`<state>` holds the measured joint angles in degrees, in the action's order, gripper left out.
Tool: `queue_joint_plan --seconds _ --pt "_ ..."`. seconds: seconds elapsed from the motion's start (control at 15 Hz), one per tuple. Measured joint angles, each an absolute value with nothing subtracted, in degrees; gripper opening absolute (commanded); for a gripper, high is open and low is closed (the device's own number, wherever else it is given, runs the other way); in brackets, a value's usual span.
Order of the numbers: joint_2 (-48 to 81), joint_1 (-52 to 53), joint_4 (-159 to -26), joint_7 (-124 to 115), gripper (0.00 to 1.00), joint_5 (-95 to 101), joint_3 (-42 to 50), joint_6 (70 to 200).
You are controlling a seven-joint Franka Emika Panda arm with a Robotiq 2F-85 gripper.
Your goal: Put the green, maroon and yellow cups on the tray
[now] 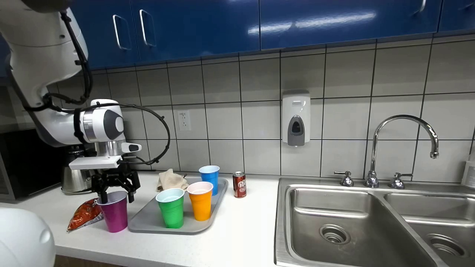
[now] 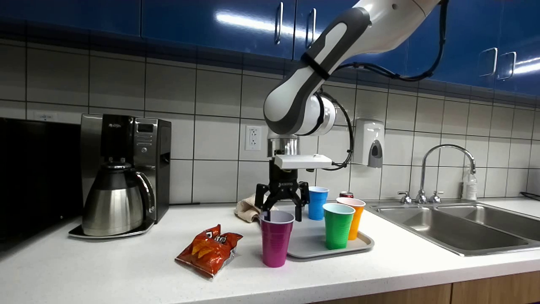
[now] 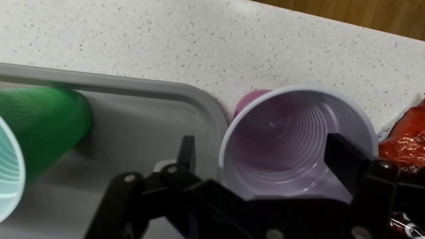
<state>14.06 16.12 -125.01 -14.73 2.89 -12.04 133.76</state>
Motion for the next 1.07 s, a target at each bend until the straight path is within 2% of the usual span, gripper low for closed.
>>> queue_joint_plan --seconds 0.07,0.13,0.2,0.53,0.8,0.87,1.07 --pt "14.3 16.1 -125.0 -14.7 1.0 2.9 -12.0 134.0" --pt "14.4 16.1 -125.0 -14.7 0.75 2.9 -12.0 134.2" --pt "14.6 16.1 -125.0 -14.7 0.74 2.9 -12.0 134.5" --pt "14.8 16.1 -125.0 -14.7 0.33 2.9 -12.0 135.3" --pt "14.9 16.1 -125.0 -14.7 0.05 2.9 -12.0 135.4" --pt "15.0 16.1 -125.0 -14.7 0.0 2.9 -12.0 135.4" --pt "15.0 16.1 -125.0 -14.7 0.0 2.9 -11.9 135.4"
